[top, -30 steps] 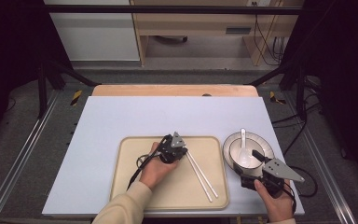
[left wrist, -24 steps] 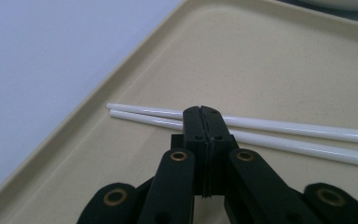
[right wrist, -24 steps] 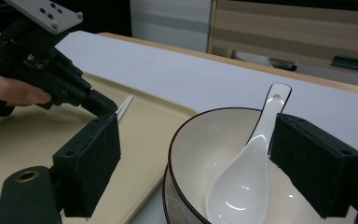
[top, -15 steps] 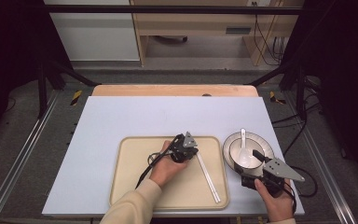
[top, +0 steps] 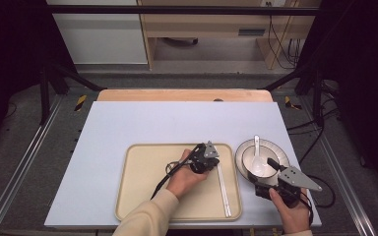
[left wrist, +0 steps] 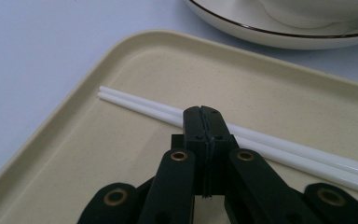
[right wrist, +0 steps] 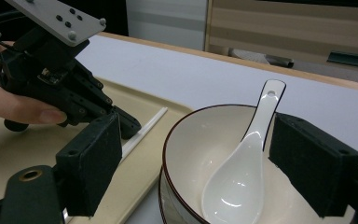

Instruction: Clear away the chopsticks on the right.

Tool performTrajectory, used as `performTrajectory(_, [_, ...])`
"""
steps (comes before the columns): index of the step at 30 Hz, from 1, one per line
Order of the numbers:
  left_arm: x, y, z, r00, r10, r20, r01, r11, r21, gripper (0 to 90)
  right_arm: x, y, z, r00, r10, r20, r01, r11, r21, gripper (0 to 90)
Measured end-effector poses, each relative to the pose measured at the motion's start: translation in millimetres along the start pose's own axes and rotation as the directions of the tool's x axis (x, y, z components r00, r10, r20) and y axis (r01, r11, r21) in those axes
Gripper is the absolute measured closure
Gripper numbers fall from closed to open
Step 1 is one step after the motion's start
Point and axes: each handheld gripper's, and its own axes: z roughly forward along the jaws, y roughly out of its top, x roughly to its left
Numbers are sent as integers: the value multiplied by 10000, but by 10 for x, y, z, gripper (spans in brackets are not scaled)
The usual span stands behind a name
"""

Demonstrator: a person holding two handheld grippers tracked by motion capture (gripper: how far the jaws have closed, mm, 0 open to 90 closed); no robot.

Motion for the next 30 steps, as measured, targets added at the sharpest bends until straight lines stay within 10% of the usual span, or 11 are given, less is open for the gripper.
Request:
performTrajectory(17, [-23, -69, -310, 9998, -88, 164, 99, 9978, -655, 890, 17, 0, 1, 10000, -52, -24, 52, 10000, -2, 161])
performTrajectory(30, [20, -367, -975, 9996, -270, -100, 245, 9808, -1934, 465, 50, 4, 19, 9996, -289, -68, 289, 9996, 72, 139])
